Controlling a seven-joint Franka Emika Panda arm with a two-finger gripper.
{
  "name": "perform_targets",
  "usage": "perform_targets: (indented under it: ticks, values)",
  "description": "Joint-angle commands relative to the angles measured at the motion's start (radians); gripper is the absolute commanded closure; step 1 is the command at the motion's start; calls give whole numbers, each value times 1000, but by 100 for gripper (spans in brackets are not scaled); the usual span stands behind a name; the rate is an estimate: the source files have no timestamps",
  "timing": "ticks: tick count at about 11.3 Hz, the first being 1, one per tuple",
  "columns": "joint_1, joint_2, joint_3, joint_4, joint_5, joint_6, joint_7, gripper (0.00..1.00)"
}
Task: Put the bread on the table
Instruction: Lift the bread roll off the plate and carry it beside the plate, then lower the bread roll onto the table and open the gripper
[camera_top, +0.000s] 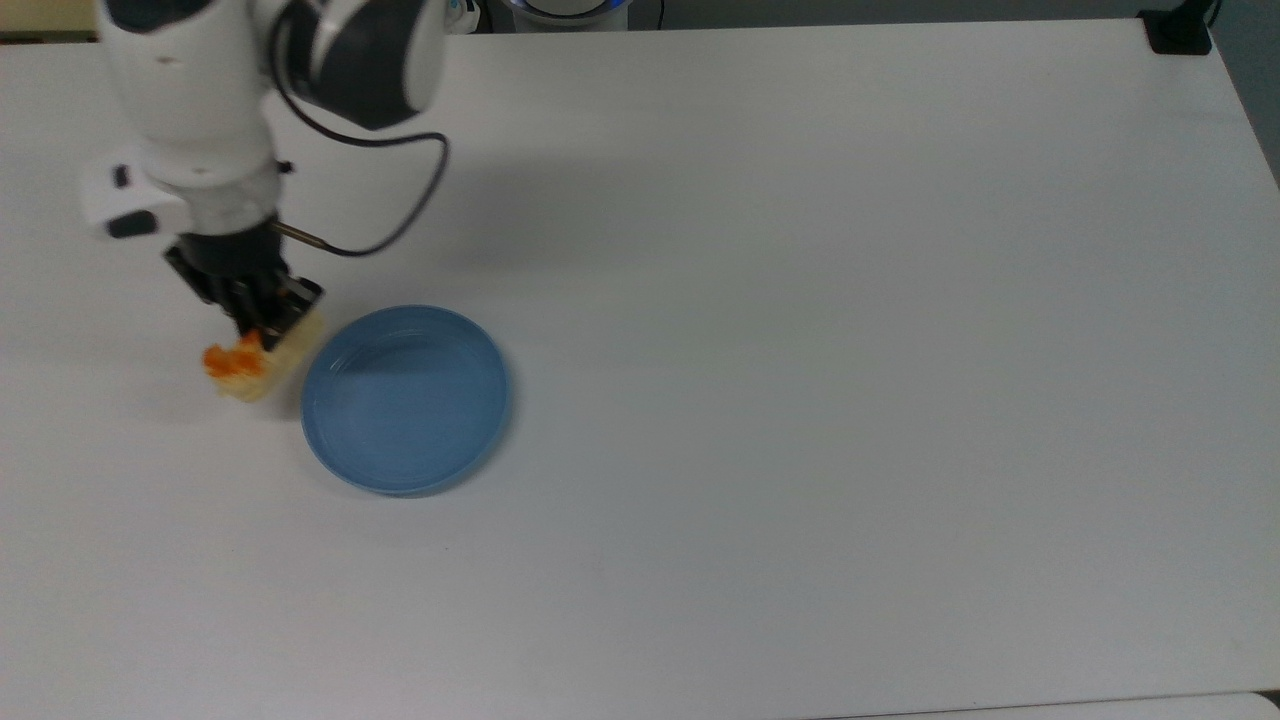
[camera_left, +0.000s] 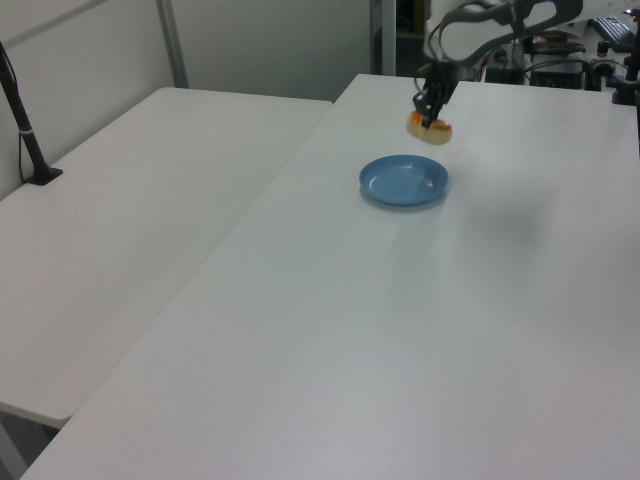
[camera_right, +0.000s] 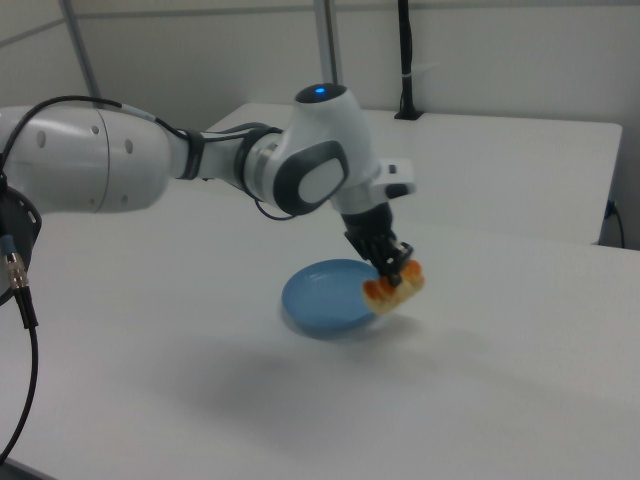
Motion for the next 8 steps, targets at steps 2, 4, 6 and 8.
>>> perform_targets:
  ticks: [2,4,6,8]
  values:
    - [-59,41,-50,21,46,-4,-290,79]
    - [-67,123,-49,30,51,115,-289,74]
    - [-67,185,-49,30,51,206,-289,67]
    - [-65,182,-49,30,46,208,-295,0]
